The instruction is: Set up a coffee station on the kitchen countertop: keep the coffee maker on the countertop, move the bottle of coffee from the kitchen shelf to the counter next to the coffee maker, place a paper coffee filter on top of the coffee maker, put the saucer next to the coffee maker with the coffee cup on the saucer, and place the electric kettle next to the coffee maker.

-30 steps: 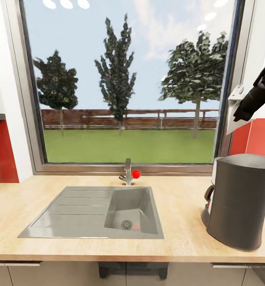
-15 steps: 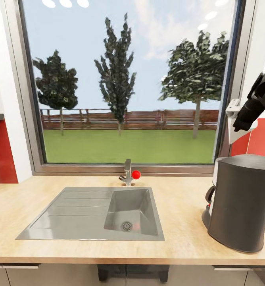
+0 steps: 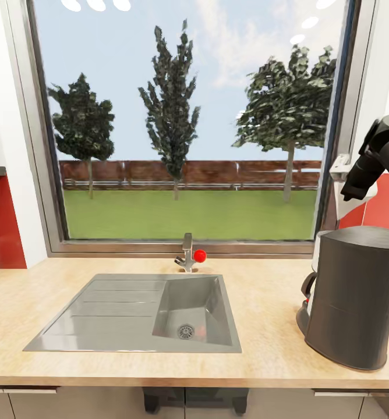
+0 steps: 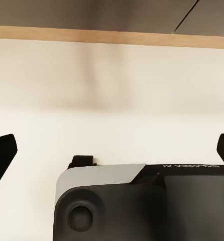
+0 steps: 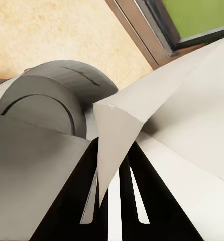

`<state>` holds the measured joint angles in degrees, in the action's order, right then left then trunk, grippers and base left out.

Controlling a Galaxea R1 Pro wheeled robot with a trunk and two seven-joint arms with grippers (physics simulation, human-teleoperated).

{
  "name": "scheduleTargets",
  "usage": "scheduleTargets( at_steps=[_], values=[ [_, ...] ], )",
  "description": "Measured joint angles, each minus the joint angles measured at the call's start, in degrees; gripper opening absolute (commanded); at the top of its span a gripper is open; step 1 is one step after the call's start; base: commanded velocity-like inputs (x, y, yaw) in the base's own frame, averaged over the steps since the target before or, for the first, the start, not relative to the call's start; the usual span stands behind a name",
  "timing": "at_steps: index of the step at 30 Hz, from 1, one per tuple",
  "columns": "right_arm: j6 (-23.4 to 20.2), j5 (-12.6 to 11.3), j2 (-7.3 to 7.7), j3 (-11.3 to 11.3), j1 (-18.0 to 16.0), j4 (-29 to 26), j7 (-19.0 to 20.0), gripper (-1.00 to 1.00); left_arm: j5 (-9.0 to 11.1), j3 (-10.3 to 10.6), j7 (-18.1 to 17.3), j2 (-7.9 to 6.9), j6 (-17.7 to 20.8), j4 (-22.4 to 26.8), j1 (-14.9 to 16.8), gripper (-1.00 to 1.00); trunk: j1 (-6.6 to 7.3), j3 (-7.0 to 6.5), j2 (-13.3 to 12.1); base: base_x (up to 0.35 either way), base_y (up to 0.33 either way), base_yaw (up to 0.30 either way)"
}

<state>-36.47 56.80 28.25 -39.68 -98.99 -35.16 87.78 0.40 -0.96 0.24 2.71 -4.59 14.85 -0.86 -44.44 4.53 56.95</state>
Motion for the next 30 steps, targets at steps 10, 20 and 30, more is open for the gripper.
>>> scheduleTargets(
  at_steps=[10, 20, 30],
  values=[
    [0.1, 0.0, 0.0, 0.0, 0.3, 0.7, -0.1, -1.0, 0.0, 0.0, 0.0, 0.0, 0.0, 0.0, 0.0, 1.0, 0.02, 0.0, 0.0, 0.065, 0.0, 0.0],
    [1.4, -1.6, -0.82, 0.2, 2.4, 2.3, -0.3, -1.0, 0.0, -0.1, 0.0, -0.02, 0.0, 0.1, 0.0, 1.0, 0.0, 0.0, 0.0, 0.003, 0.0, 0.0],
    [1.4, -1.6, -0.82, 0.2, 2.9, 2.3, -0.3, -1.0, 0.0, -0.1, 0.0, -0.02, 0.0, 0.1, 0.0, 1.0, 0.0, 0.0, 0.0, 0.0, 0.0, 0.0]
  ],
)
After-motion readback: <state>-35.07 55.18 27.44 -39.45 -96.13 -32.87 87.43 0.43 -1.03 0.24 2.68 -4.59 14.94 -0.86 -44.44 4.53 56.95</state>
